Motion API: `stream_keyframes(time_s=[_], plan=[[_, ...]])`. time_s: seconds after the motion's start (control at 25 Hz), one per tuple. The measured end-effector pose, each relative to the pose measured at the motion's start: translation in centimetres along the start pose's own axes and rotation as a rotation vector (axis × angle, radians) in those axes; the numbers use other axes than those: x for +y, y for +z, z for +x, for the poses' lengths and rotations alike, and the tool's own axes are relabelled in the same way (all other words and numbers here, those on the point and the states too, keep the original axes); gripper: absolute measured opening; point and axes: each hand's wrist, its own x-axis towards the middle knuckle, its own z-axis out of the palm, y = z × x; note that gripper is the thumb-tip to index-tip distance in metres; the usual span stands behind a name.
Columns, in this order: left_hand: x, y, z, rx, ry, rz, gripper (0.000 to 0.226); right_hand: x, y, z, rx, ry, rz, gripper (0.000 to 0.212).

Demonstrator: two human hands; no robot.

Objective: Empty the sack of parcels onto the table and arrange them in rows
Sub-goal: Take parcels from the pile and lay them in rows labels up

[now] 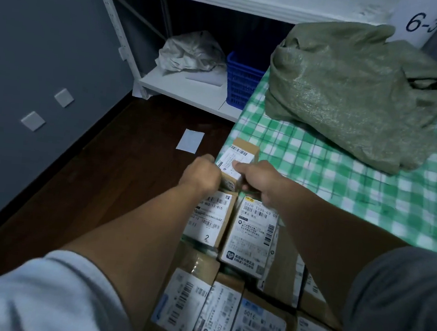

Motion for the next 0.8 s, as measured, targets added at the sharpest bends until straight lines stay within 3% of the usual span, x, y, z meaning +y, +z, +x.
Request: stream_keyframes(time_s=[0.12,0.32,0.48,0.68,0.8], plan=[[-0.9,0.9,0.6,-0.079,-0.006,0.039,0.029,0.3,0.3,0.2,0.014,-0.019,-0.187,0.017],[-1.8,1.3,0.8,-0.079,-0.031,0.046,0.026,-0.1,0.5,-0.1,0.007,-0.061,-0.261,0.014],[-1.8,1.4,0.8,-0.066,-0.044,0.067,0.025,-0.2,0.6,-0.8,0.015,-0.109,-0.355,0.029],[-0.7,1.0,-1.2,0.078,-0.044,0.229,0.041,-0.4,-1.8,-2.7,0.083,-0.071,-0.378,0.031],[0.9,0.5,-2.9,0.141,0.037,0.191,0.041,-0.8,-3.7,-5.0,0.086,-0.064,-0.344,0.029]])
